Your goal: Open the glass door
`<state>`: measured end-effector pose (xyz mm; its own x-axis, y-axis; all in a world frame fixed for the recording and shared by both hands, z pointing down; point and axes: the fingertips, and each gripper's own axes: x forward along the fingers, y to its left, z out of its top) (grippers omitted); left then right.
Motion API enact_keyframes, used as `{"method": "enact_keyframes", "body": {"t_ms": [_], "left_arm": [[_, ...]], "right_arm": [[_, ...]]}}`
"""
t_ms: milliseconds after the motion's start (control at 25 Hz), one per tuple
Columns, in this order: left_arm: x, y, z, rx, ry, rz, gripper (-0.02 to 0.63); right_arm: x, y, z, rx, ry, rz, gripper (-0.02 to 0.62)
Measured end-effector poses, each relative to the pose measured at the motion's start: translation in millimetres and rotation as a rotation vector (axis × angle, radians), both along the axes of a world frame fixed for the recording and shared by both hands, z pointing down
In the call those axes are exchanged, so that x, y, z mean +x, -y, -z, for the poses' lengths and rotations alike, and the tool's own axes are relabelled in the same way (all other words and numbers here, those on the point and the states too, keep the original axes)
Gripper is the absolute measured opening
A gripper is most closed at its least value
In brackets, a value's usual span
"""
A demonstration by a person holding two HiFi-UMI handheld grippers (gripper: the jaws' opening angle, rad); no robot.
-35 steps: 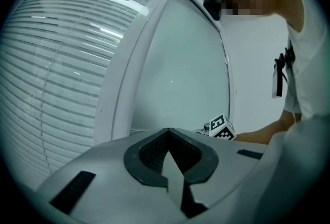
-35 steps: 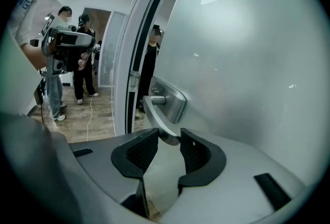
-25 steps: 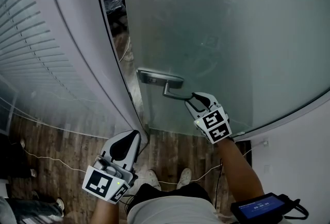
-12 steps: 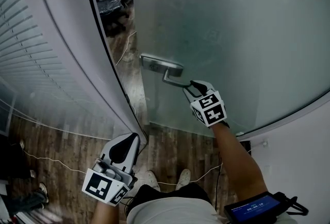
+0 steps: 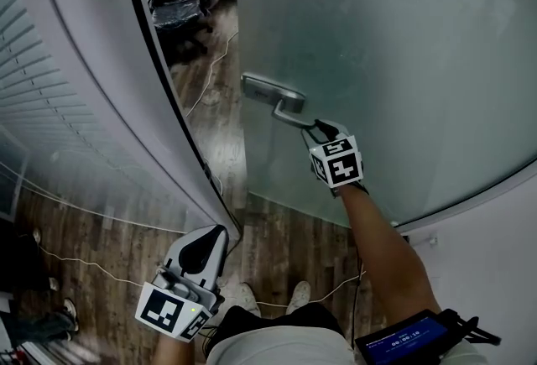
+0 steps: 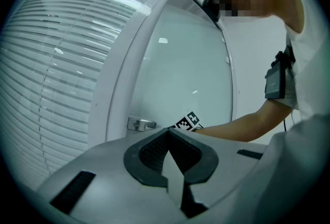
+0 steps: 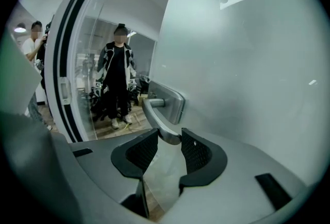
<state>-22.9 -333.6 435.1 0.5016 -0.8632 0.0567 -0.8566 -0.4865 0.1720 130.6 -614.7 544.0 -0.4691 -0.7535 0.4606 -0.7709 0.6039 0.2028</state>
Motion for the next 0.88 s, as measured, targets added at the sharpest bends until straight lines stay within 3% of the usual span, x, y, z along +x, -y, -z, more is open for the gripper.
{"method": "enact_keyframes", "body": {"t_ms": [320, 560, 720, 880], "left_arm": [[-14, -1, 8, 0.0, -0.005, 0.017, -0.001], [-13, 4, 5, 0.004, -0.001, 0.013, 0.0], [-7, 6, 4, 0.014, 0.001, 0.0, 0.0], [0, 3, 3, 0.018, 0.004, -0.007, 0.0]], "right_arm": [[12, 22, 14, -0.008, 0.081, -0.098, 0.137], [9, 13, 21, 0.041, 0.076, -0.059, 0.136], [8, 0, 29, 0.092, 0.064, -0.031, 0.013], [13, -19, 44, 0.122, 0.108, -0.008, 0.002]]}}
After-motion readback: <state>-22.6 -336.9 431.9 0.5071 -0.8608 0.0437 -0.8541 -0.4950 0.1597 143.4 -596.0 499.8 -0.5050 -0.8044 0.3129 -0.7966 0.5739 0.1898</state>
